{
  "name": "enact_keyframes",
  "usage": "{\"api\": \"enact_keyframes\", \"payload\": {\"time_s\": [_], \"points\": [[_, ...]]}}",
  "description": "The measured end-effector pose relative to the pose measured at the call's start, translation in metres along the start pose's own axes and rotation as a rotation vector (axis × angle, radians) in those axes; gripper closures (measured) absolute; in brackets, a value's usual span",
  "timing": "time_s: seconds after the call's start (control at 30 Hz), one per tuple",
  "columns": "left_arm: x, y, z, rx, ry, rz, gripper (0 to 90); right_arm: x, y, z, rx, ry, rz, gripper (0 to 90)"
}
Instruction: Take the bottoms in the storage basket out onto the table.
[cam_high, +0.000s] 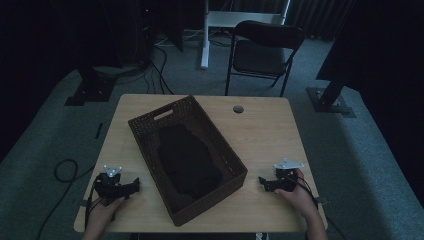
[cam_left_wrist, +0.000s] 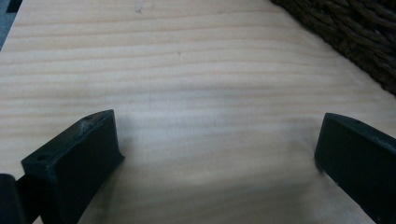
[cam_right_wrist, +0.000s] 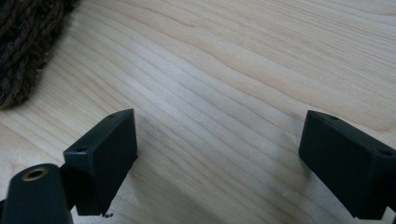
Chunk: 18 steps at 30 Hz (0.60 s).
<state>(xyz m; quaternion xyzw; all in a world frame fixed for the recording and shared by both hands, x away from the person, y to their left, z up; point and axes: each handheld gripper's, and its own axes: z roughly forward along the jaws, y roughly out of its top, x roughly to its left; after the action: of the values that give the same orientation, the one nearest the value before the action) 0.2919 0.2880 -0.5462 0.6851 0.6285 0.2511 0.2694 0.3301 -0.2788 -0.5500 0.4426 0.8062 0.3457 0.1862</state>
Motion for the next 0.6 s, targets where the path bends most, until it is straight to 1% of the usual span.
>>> {"api": "enact_keyframes", "payload": {"time_s": [0.03, 0.07, 0.13, 0.17, 0.23, 0.37, 0.4, 0.43, 0.47, 0.5, 0.53, 0.57, 0.6], "points": [[-0.0003, 0.0003, 0.0003, 0.0, 0.004, -0.005, 0.1, 0.0005, -0.0001, -0.0001, 0.0, -0.003, 0.003, 11.0], [0.0002, 0.0001, 0.0002, 0.001, -0.001, 0.004, 0.1, 0.001, -0.0002, -0.0003, 0.0, -0.007, 0.007, 11.0], [0.0002, 0.0001, 0.0002, 0.001, -0.001, 0.004, 0.1, 0.0016, -0.0003, -0.0004, 0.0, -0.012, 0.011, 11.0], [0.0015, -0.0004, -0.0003, 0.0, -0.012, 0.015, 0.1, 0.0033, -0.0004, -0.0005, 0.0, -0.017, 0.017, 10.4], [0.0026, 0.0009, 0.0007, 0.003, -0.017, 0.023, 0.1, 0.0054, -0.0006, -0.0005, 0.001, -0.023, 0.019, 10.3], [0.0026, 0.0007, 0.0005, 0.002, -0.017, 0.022, 0.1, 0.008, -0.0002, -0.0003, 0.0, -0.032, 0.032, 10.3], [0.0026, 0.0007, 0.0005, 0.002, -0.017, 0.022, 0.1, 0.0081, 0.0001, -0.0002, -0.005, -0.03, 0.041, 10.3], [0.0027, -0.0013, -0.0011, 0.0, -0.035, 0.043, 0.1, 0.0073, 0.0006, -0.0002, -0.016, -0.027, 0.063, 10.3], [0.0027, -0.0013, -0.0011, 0.0, -0.035, 0.043, 0.1, 0.0073, 0.0006, -0.0002, -0.016, -0.027, 0.063, 10.3], [0.0023, -0.0017, -0.0014, 0.001, -0.041, 0.05, 0.1, 0.0064, 0.0023, -0.0011, -0.029, -0.034, 0.081, 10.3], [0.0023, -0.0017, -0.0014, 0.001, -0.041, 0.05, 0.1, 0.0064, 0.0023, -0.0011, -0.029, -0.034, 0.081, 10.3], [0.0023, -0.0014, -0.0014, 0.003, -0.042, 0.05, 0.1, 0.0053, 0.0056, -0.0033, -0.044, -0.055, 0.092, 10.3], [0.0023, -0.0016, -0.0013, 0.001, -0.041, 0.049, 0.1, 0.0047, 0.0073, -0.0044, -0.05, -0.061, 0.097, 10.3]]}}
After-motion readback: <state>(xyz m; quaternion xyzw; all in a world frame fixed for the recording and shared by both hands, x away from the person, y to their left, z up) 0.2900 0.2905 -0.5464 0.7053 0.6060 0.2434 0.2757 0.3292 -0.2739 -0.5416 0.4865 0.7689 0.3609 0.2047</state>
